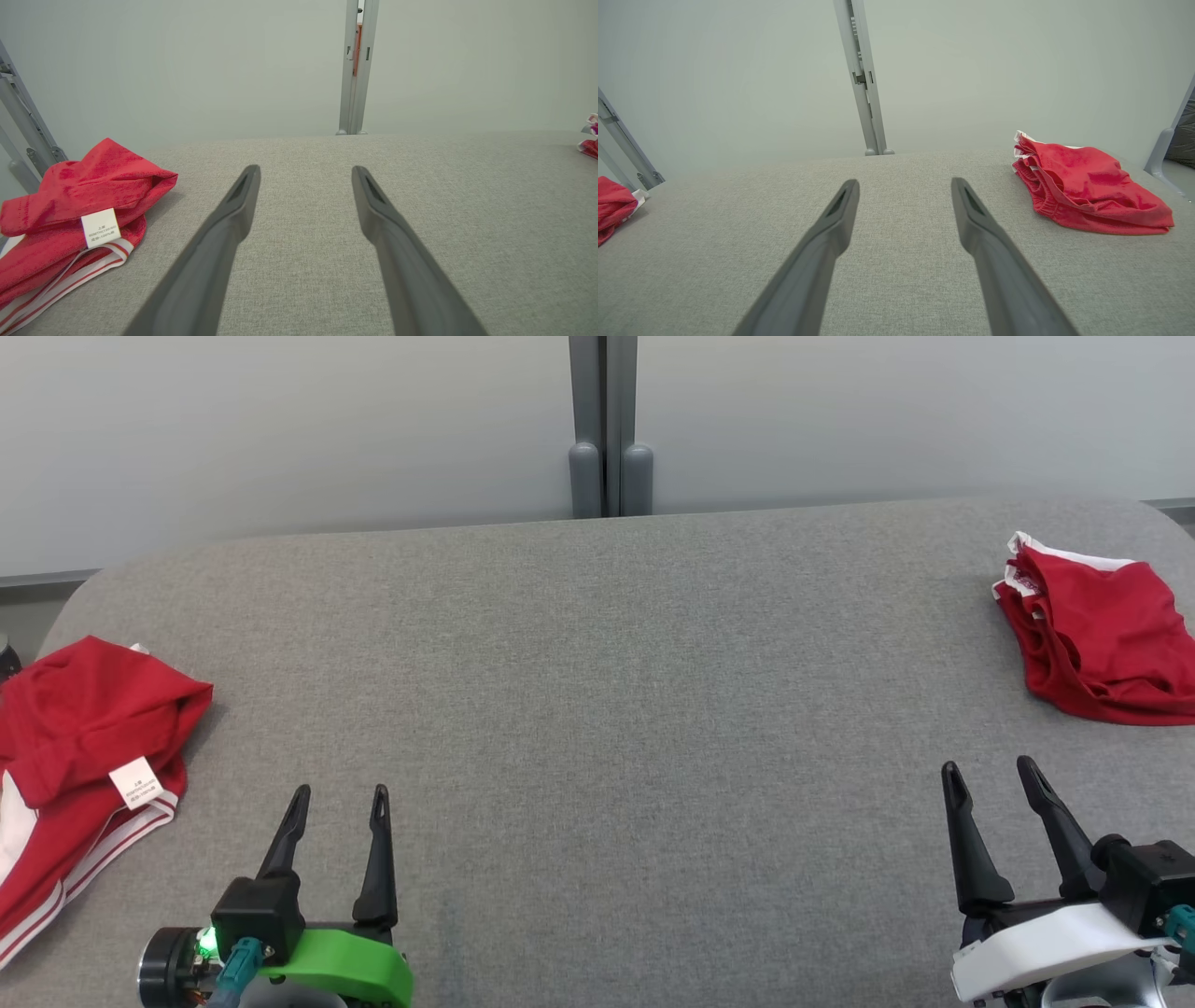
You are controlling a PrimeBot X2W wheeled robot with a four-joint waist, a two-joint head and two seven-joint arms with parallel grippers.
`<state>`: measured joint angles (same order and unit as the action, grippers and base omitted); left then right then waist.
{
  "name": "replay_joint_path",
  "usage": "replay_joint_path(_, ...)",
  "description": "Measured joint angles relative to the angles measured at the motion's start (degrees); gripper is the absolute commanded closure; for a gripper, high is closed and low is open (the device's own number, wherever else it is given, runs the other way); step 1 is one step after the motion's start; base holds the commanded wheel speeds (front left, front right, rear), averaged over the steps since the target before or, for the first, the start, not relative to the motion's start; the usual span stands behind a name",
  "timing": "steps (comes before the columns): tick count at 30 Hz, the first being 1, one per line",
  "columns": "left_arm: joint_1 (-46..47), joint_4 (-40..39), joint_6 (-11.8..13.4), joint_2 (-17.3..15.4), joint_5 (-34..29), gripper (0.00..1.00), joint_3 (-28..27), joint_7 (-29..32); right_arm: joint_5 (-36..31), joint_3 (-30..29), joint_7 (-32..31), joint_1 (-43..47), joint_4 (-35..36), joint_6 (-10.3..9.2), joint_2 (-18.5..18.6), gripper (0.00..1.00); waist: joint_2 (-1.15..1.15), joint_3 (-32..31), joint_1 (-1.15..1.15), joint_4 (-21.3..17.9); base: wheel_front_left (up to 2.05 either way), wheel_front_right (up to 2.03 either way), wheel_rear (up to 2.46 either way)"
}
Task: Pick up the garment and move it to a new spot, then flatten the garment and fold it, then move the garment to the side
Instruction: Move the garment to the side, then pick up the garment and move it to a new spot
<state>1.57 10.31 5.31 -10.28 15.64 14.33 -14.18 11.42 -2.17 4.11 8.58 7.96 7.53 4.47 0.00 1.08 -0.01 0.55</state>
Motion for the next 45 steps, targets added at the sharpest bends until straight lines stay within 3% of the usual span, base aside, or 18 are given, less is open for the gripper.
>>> replay_joint_path(15, 3.4, 0.8, 0.2, 0.5, 0.4, 0.00, -0.1, -0.5, -0.5, -0.3, 0.1, -0.2, 1.9, 0.00, 0.1, 0.00, 0.00, 1.2, 0.00, 3.9, 0.00, 0.00, 0.00)
replay_joint_path(23, 8.0, 1.6, -0.5, 3.4, 0.7, 0.00, -2.1, -0.8, -0.5, 1.5, -0.8, -3.2, 3.6, 0.00, 1.3, 0.00, 0.00, 3.0, 0.00, 11.2, 0.00, 0.00, 0.00)
replay_joint_path(37, 7.5, 0.6, -2.7, 6.1, -1.5, 0.00, -9.6, -0.9, -0.6, 3.6, -4.1, -5.3, 6.4, 0.00, 3.9, 0.00, 0.00, 5.2, 0.00, 25.6, 0.00, 0.00, 0.00)
replay_joint_path(45, 10.6, 1.4, -3.8, 7.1, -1.5, 0.00, -11.6, -0.9, -1.0, 3.7, -7.4, -7.4, 10.6, 0.00, 6.6, 0.00, 0.00, 9.2, 0.01, 28.5, 0.00, 0.00, 0.00)
